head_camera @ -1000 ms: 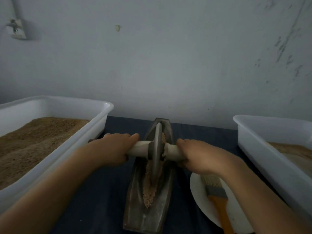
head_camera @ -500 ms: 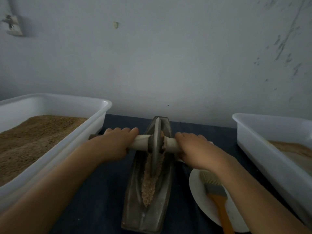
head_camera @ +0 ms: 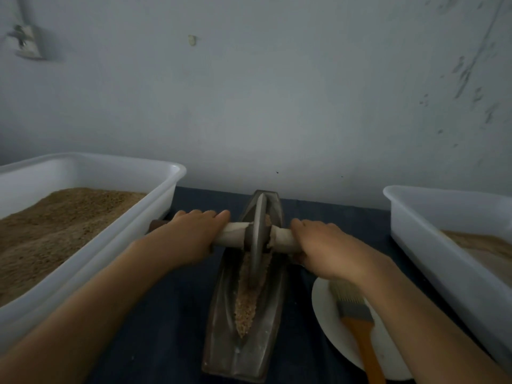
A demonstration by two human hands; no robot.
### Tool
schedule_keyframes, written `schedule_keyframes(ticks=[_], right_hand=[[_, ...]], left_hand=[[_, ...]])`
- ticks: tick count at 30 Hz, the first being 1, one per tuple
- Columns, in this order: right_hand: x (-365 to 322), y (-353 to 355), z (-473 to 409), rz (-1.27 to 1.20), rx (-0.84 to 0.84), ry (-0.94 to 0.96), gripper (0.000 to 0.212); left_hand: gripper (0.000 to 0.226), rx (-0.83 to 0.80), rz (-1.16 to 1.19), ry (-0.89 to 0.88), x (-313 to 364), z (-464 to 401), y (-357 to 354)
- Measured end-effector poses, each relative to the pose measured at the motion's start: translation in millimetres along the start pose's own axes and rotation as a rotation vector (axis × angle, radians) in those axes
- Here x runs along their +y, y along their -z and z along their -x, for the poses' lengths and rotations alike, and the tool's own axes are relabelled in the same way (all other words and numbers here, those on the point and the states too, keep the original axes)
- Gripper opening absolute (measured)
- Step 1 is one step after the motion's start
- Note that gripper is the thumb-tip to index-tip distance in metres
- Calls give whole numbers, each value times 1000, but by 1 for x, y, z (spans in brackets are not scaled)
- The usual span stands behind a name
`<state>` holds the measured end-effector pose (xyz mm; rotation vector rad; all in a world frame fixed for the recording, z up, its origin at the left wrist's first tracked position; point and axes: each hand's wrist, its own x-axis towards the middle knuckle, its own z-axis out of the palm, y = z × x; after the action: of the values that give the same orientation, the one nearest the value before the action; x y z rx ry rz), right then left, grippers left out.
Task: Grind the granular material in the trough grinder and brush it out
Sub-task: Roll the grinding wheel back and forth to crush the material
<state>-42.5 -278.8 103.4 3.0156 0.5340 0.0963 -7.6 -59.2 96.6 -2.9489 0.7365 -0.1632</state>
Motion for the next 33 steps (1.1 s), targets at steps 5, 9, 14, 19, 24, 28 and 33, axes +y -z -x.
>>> schedule_keyframes(ticks=[5, 9, 14, 19, 24, 28, 33], right_hand=[[-9, 26, 21, -114, -277, 62, 32], [-12, 32, 28, -115, -359, 84, 34], [-7, 19, 12, -108, -254, 16, 30], [7, -11, -9, 35, 99, -49, 23], [13, -26, -21, 95, 276, -76, 23], [11, -19, -13, 78, 193, -42, 22], [-2, 7, 6, -56, -89, -2, 23]], left_hand=[[34, -326, 69, -83, 4, 26, 30], [31, -423, 81, -106, 2, 31, 40], [34, -307, 161, -67, 0, 15, 23], [39, 105, -50, 36, -1, -13, -10], [42, 367, -108, 55, 2, -24, -25], [43, 281, -79, 32, -1, -18, -21], [43, -79, 59, -24, -1, 4, 5]])
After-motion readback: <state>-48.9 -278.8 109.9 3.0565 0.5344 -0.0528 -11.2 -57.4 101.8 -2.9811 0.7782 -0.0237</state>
